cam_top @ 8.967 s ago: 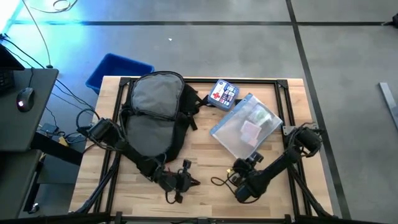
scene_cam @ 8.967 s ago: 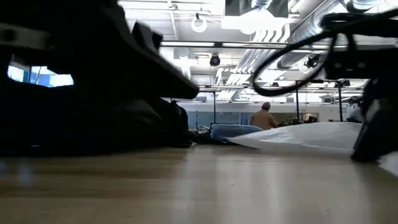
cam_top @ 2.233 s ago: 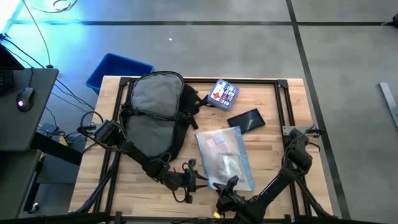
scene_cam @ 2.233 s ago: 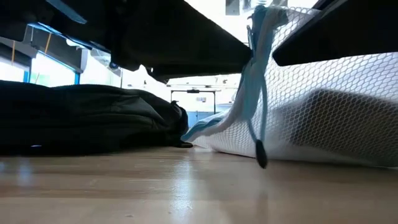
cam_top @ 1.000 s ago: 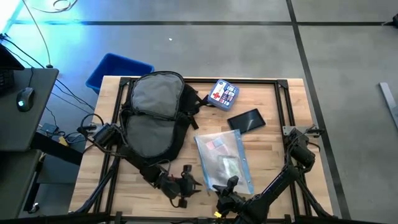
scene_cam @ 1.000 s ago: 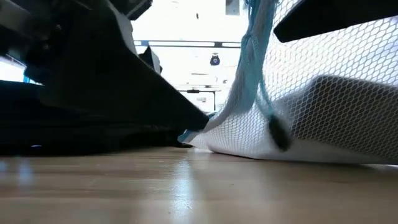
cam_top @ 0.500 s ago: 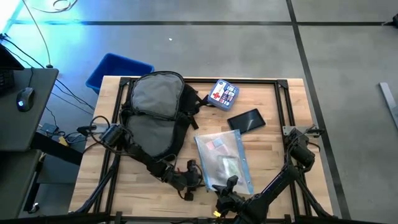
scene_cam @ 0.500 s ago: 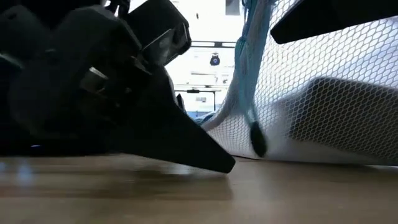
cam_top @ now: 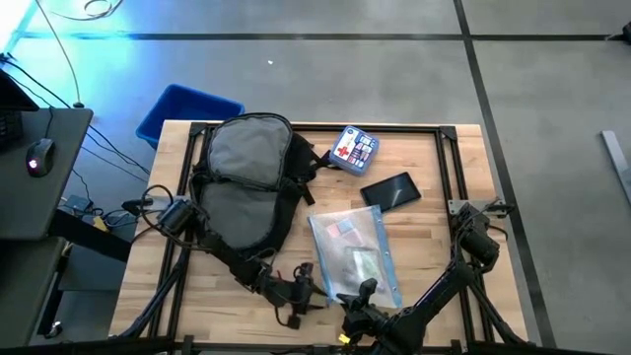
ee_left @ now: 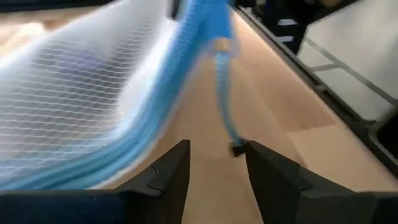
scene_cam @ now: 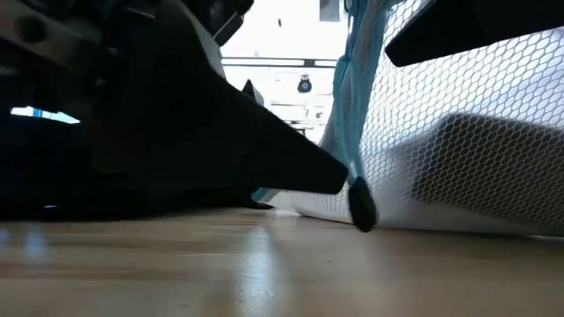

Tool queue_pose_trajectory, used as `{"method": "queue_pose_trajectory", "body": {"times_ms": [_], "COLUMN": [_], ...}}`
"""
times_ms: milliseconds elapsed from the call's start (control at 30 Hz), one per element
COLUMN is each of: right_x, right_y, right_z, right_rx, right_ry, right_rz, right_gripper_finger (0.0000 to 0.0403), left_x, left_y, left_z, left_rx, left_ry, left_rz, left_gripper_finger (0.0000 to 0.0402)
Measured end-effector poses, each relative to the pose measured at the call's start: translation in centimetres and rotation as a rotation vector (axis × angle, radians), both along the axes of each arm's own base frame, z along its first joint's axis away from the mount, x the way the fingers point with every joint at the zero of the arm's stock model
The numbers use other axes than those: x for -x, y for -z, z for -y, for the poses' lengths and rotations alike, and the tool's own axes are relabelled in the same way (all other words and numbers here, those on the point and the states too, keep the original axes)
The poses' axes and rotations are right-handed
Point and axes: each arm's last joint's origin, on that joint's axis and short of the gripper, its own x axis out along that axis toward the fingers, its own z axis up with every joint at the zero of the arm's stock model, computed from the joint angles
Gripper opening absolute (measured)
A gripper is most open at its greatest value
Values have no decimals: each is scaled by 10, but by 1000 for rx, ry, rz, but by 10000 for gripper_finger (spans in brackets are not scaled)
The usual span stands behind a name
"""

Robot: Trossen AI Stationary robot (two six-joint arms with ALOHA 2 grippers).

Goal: Unpack backpack
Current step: Open the white zip bag

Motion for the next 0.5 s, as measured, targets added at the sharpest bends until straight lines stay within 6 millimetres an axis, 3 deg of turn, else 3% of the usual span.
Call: {"method": "queue_pose_trajectory", "body": {"times_ms": [500], "right_x": [0], "right_y": [0], "right_z": [0], "right_rx": [-7], "right_ry": [-1], "right_rz": [2], "right_gripper_finger": [0], "left_x": [-2], "left_y": [-1], "left_z": [-1], "left_rx": [25], "left_ry": [16], "left_rz": [6], "left_gripper_finger": [136]}}
